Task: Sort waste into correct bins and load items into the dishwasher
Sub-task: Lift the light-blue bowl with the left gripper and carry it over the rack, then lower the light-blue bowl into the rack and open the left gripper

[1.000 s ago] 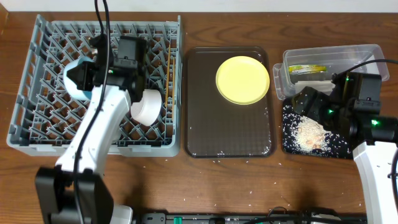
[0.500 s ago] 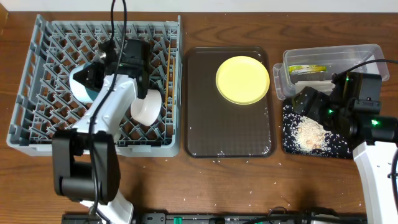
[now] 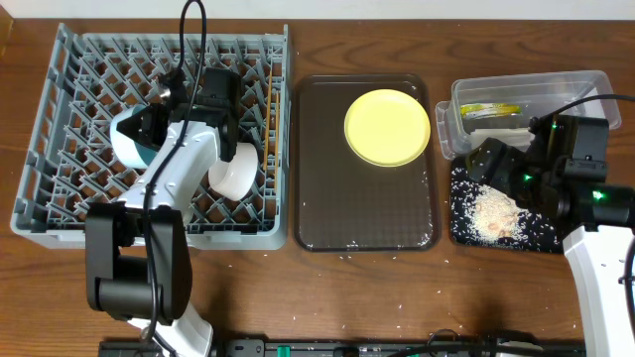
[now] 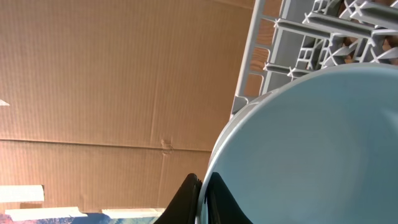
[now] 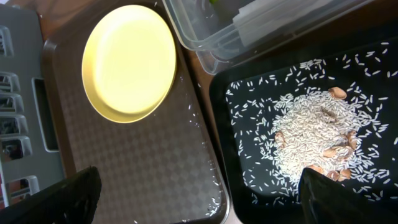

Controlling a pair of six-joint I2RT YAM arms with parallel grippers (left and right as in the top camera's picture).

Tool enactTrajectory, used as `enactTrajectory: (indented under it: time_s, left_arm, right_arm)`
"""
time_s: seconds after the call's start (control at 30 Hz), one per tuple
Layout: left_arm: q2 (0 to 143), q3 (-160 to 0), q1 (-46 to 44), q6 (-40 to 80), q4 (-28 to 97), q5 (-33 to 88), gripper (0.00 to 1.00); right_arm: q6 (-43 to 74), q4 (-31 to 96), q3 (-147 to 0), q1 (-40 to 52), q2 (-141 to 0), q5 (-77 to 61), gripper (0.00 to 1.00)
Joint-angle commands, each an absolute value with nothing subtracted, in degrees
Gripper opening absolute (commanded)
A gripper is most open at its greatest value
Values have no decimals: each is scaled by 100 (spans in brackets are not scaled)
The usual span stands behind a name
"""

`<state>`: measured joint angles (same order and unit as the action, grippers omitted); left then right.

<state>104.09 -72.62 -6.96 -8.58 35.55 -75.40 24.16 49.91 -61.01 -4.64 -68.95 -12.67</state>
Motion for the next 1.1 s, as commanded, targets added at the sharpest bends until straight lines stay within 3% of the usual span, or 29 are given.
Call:
enactTrajectory:
  time_s: [0.0, 0.37, 0.43, 0.53, 0.7, 0.8, 0.93, 1.03, 1.07]
  left_arm:
    - [10468, -7220, -845, -679, 3498, -7638, 8]
    - [10475, -7220, -1238, -668, 3505, -7175, 12]
    - [10475, -7220, -1251, -657, 3551, -6912, 17]
    - [10475, -7220, -1286, -532, 3603, -6420, 40]
    - [10436, -7223, -1431, -491, 3616, -6257, 55]
    - [10256, -7227, -1625, -486, 3612, -6215, 58]
    - [9778, -7264, -2038, -489, 3614, -5411, 54]
    - [9236, -7271, -2338, -467, 3680, -4156, 10]
    - [9041, -7271, -2388, -314, 3728, -3833, 8]
  right_arm:
    - [2482, 4998, -6106, -506, -6890, -1291, 99]
    - [2482, 4998, -6106, -506, -6890, -1291, 99]
    - [2482, 4998, -6106, -506, -6890, -1293, 99]
    - [2482, 4998, -6106, -506, -6890, -1291, 99]
    - [2482, 4998, -6106, -506, -6890, -1291, 99]
    - [2482, 4998, -6106, -506, -6890, -1291, 99]
    - [2482, 4998, -6106, -506, -6890, -1291, 99]
    - [2482, 4998, -6106, -506, -6890, -1291, 99]
    - [2482, 4998, -6108, -506, -6890, -1291, 99]
